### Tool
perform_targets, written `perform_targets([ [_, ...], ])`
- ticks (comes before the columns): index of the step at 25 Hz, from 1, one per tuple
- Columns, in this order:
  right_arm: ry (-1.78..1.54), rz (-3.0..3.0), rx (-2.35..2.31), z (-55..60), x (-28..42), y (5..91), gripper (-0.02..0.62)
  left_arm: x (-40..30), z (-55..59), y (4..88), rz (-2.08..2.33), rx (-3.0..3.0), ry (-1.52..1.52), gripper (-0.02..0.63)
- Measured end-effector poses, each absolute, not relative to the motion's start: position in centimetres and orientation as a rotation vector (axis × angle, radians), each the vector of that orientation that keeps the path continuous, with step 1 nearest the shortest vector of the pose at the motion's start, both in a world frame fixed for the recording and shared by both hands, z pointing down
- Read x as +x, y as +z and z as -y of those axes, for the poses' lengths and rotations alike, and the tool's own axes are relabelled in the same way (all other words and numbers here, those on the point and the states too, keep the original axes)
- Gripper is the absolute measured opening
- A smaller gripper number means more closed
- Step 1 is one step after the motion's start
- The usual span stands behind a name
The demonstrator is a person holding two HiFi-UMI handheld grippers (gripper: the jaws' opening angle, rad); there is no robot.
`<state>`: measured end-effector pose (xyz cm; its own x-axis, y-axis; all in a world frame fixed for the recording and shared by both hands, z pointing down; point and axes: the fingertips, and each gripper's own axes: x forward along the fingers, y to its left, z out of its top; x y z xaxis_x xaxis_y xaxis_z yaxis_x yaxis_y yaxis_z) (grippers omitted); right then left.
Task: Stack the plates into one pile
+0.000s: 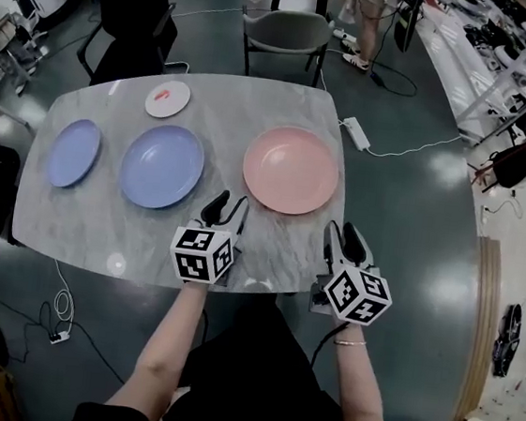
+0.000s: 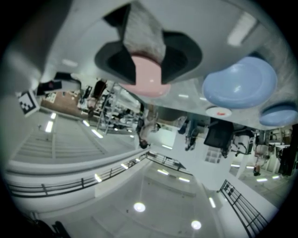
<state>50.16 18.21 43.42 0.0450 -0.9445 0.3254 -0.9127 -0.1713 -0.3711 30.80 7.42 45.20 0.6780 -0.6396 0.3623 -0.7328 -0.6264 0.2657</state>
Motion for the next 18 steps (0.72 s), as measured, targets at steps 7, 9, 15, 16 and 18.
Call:
perform_targets([
  [7,-0.862,-2.003,-2.254,-13.0,53.2,46.4,0.146,33.1,-2.9,48.0,1.098,2.423,0.386,0.161],
  [9,-0.891,-2.009,-2.266,-11.7,53.7,47.4,0.146,33.5,-1.7,48.9,1.103,2.401,0.404,0.163],
  [15,-1.006,-2.041,-2.322,-8.7,54.8,50.7,0.148,34.0,0.8,51.6,1.129,2.324,0.454,0.167],
  [16,-1.024,-2.051,-2.329,-8.3,54.9,51.2,0.15,34.1,1.2,52.0,1.131,2.313,0.461,0.167],
  [18,-1.056,-2.067,-2.343,-7.6,55.2,52.2,0.153,34.3,1.8,52.9,1.14,2.291,0.472,0.167],
])
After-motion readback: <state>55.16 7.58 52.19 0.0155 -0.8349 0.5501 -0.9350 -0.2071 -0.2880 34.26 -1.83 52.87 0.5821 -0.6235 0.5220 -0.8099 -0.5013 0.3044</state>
